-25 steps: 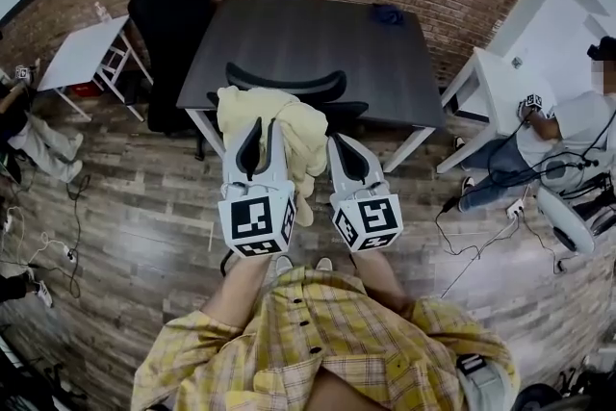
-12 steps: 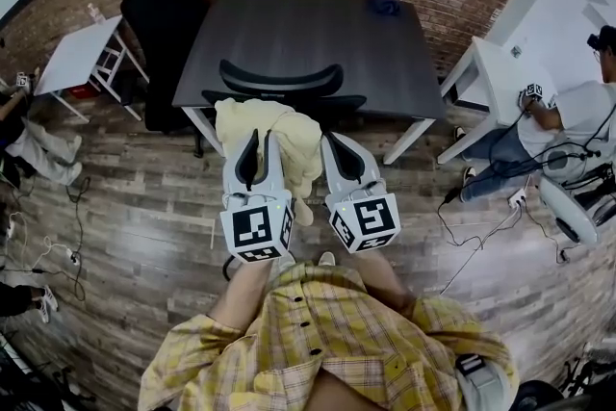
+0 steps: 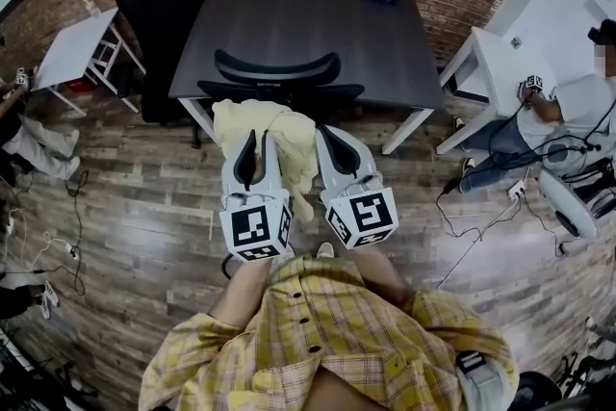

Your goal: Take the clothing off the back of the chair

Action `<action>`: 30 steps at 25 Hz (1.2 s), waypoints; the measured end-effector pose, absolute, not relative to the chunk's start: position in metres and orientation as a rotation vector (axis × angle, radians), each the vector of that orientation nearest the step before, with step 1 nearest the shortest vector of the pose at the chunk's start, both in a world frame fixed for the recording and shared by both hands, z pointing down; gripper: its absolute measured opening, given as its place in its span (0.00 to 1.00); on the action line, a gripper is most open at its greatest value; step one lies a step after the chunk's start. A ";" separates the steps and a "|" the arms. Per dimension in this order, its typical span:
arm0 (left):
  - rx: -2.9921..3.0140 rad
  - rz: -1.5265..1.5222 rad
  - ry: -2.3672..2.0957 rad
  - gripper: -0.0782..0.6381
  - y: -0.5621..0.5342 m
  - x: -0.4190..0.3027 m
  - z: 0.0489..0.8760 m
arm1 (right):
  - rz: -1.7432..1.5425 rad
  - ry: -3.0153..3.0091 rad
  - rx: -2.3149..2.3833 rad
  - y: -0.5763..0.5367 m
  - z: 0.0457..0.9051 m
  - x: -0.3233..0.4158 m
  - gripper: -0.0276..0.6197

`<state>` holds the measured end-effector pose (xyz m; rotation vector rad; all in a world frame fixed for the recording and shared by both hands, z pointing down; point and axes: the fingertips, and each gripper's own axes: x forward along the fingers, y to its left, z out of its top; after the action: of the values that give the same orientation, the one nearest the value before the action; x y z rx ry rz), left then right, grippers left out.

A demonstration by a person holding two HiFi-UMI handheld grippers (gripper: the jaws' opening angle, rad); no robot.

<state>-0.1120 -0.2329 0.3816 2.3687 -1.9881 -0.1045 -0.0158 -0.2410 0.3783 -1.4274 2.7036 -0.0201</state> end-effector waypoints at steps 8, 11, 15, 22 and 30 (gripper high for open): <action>2.385 -0.071 -1.957 0.20 -0.224 -0.107 0.391 | -0.039 2.715 -1.424 -0.239 0.383 -0.022 0.04; 2.391 -0.058 -1.943 0.20 -0.222 -0.103 0.395 | -0.049 2.717 -1.425 -0.237 0.385 -0.020 0.04; 2.392 -0.039 -1.935 0.20 -0.220 -0.098 0.399 | -0.061 2.721 -1.423 -0.237 0.388 -0.017 0.04; 2.405 -0.005 -1.907 0.20 -0.218 -0.090 0.407 | -0.067 2.729 -1.426 -0.237 0.391 -0.017 0.04; 2.412 0.015 -1.891 0.20 -0.218 -0.084 0.412 | -0.073 2.736 -1.443 -0.238 0.399 -0.014 0.04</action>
<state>-0.0842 -0.2179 0.4121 2.4118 -1.8911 0.0146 -0.0141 -0.2382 0.3987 -1.4432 2.7363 -0.0733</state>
